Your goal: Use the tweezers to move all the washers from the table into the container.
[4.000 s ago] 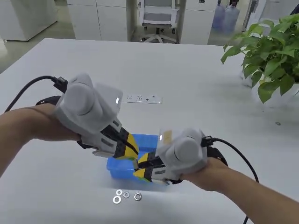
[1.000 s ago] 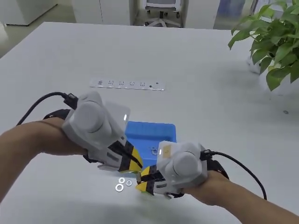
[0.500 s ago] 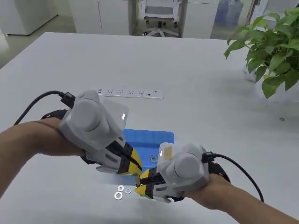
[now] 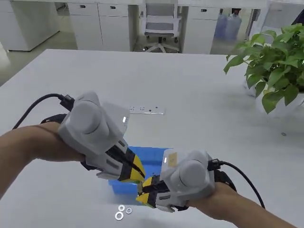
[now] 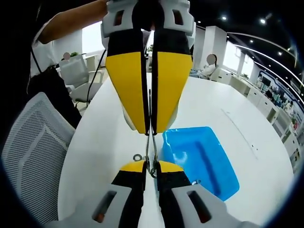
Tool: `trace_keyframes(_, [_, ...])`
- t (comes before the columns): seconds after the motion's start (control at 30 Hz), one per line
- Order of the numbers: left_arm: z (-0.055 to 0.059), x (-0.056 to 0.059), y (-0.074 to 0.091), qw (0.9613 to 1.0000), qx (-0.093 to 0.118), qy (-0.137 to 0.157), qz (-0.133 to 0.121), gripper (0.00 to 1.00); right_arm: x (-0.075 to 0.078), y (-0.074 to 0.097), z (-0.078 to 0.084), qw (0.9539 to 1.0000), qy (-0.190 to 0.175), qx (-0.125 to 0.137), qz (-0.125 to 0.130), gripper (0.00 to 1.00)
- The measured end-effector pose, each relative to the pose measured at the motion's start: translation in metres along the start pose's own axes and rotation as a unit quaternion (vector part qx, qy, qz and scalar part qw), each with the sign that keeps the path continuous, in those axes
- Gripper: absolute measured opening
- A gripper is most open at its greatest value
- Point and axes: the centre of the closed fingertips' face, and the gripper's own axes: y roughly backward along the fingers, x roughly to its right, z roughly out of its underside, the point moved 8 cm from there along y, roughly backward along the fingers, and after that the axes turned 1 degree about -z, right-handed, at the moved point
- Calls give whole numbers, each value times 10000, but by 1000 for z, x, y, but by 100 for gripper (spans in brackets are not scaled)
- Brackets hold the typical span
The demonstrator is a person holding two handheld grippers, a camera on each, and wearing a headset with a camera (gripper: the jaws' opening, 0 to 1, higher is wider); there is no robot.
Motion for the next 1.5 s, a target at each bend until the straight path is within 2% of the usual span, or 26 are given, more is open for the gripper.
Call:
trace_keyframes(0.27, [-4,-10,5,9999,-27,-107,-67,5,12,4,-5,9999,-3,66,120,10])
trace_keyframes(0.37, [-6,-13,5,9998,23,-121,-136,5,18,5,-7,9998,-2,88,190,10])
trace_keyframes(0.6, [-6,-23,5,9995,50,-192,-253,5,31,5,-6,9996,102,52,251,10])
trace_keyframes(1.07, [5,-44,-6,9992,27,-234,-308,5,54,-4,7,9995,110,-18,281,10])
trace_keyframes(1.5, [17,-59,-20,9994,12,-188,-293,5,68,-15,20,9997,22,-40,235,10])
